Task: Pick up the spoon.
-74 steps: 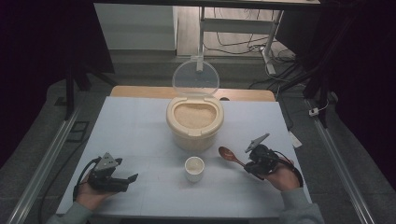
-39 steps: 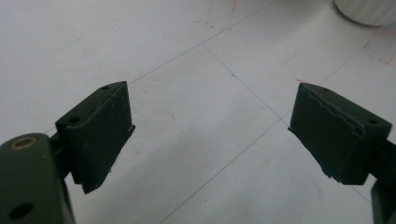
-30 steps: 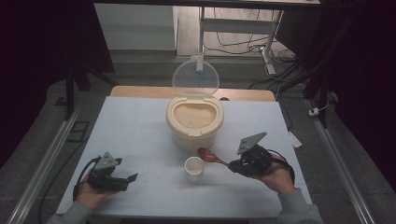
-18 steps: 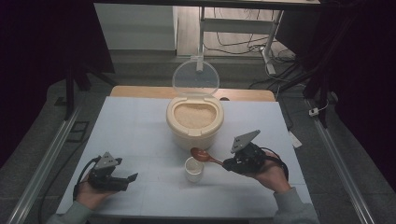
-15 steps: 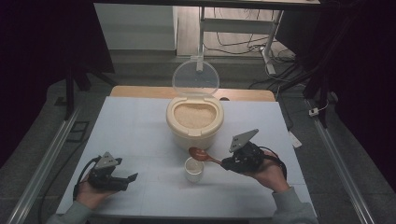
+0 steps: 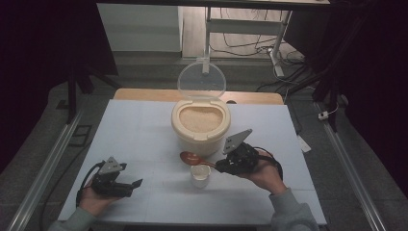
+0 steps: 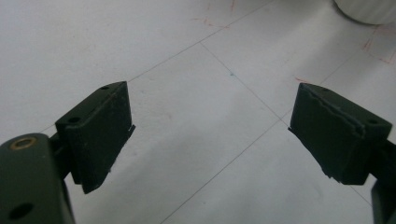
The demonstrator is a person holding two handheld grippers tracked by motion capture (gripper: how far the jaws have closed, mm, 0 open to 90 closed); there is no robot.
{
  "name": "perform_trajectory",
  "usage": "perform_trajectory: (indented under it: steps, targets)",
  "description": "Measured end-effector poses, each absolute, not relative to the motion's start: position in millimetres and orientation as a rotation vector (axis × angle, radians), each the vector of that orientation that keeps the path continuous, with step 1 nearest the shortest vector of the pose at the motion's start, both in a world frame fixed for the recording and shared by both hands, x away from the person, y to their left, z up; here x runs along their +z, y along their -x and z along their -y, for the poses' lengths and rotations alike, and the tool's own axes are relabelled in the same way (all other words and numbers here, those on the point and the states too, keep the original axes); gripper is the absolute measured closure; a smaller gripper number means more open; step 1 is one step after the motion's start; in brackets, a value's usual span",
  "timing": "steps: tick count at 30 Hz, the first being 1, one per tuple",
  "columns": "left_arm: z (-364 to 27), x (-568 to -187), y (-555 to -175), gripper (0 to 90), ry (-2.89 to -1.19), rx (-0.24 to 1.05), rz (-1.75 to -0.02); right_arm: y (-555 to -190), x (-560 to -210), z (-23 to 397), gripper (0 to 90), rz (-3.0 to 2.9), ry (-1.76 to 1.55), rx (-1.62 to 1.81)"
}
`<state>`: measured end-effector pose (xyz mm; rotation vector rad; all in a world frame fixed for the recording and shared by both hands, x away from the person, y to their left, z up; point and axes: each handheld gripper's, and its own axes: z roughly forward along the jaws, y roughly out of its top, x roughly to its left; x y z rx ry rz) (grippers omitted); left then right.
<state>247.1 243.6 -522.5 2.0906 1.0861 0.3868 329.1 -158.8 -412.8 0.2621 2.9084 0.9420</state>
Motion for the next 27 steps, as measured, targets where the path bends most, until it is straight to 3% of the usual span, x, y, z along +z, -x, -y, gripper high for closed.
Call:
perform_trajectory:
  steps: [12, 21, 27]
  targets:
    - [-236.7, -512.9, -244.7, 13.6, -2.106, 0.389, -1.031, -329.3, -415.2, 143.7, 79.6, -2.926, -0.219, 0.941]
    - [-203.9, -451.1, -241.7, 15.7, -2.140, 0.417, -0.779, -329.3, -416.7, 140.3, 79.6, -2.928, -0.206, 0.950]
    - [-174.9, -429.3, -250.7, 16.0, -2.165, 0.406, -0.677, -329.1, -417.2, 138.1, 79.6, -2.929, -0.195, 0.951]
